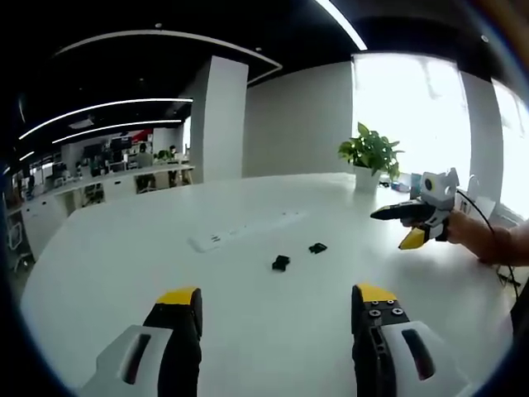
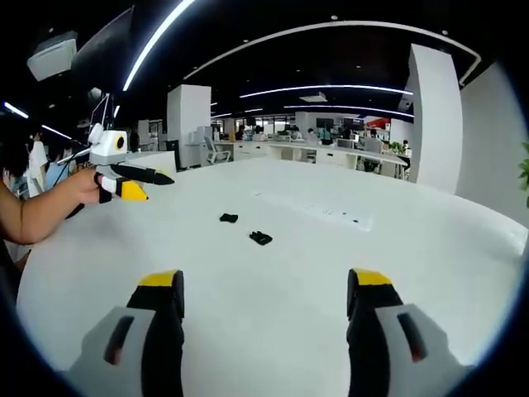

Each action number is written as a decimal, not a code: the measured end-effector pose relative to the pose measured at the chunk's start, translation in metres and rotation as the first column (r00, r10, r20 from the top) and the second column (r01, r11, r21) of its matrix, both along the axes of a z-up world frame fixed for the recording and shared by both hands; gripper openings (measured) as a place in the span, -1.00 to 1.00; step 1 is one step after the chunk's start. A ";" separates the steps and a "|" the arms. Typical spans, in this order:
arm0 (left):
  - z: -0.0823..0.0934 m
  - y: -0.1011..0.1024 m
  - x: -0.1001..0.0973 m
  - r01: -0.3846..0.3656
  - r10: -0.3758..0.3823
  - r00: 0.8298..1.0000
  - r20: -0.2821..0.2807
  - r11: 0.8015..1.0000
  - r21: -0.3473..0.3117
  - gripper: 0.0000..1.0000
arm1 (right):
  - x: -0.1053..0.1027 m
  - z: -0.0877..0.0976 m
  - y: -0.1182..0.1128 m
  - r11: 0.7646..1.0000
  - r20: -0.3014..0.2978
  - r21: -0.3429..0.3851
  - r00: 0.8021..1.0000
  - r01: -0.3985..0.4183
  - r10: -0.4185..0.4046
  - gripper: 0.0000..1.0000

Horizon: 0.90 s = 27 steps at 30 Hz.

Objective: Snap the two parts of the plastic buckle together until the buckle closes and remains connected.

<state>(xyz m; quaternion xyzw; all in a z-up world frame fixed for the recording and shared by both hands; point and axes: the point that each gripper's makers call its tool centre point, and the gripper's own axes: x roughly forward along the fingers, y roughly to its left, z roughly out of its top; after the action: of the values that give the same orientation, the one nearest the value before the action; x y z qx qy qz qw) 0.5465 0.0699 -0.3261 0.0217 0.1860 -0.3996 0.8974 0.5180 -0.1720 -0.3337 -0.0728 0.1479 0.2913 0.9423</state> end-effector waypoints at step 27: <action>-0.005 -0.005 0.013 0.010 -0.010 1.000 -0.019 1.000 -0.003 0.50 | 0.016 -0.006 -0.008 1.000 -0.012 -0.008 1.000 0.019 -0.019 0.62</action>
<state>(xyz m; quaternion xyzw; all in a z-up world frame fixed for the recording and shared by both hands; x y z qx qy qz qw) 0.5594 0.0646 -0.3311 0.0175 0.1939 -0.4045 0.8936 0.5338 -0.1802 -0.3392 -0.0732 0.1554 0.2823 0.9438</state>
